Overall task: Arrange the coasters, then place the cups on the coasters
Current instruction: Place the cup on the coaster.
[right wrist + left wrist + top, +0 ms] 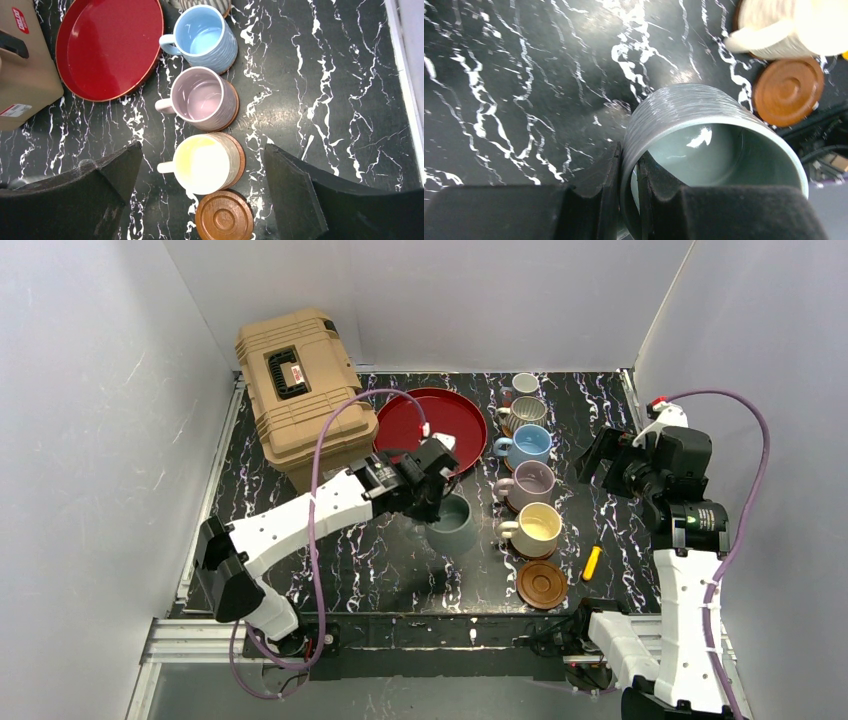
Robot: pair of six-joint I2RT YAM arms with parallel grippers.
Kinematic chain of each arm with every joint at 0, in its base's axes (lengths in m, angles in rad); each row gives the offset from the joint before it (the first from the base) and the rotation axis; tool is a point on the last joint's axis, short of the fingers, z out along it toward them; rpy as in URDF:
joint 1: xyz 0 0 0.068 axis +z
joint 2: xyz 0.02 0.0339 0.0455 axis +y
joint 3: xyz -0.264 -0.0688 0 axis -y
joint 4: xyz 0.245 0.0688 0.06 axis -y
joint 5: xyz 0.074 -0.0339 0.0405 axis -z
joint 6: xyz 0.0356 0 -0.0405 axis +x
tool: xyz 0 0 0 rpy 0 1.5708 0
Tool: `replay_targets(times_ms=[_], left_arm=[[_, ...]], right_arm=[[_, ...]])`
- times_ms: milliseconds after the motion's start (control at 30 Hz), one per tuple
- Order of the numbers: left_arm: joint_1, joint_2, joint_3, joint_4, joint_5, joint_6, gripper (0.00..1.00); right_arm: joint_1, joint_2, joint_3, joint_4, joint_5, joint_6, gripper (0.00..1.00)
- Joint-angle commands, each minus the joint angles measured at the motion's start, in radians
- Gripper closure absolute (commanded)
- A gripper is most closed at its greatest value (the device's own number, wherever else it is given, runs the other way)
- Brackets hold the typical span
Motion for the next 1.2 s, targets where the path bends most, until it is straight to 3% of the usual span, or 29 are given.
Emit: replay_targets(times_ms=[0, 433, 1167], left_arm=[[-0.097, -0.006, 0.046, 0.016, -0.013, -0.100, 1.00], [-0.328, 0.188, 0.192, 0.111, -0.051, -0.178, 1.00], [-0.390, 0.475, 0.430, 0.110, -0.092, -0.156, 1.00]], right_arm=[[-0.004, -0.016, 0.068, 0.024, 0.043, -0.006, 0.00], [-0.004, -0.048, 0.099, 0.045, 0.146, 0.023, 0.00], [-0.004, -0.084, 0.088, 0.059, 0.156, 0.049, 0.00]])
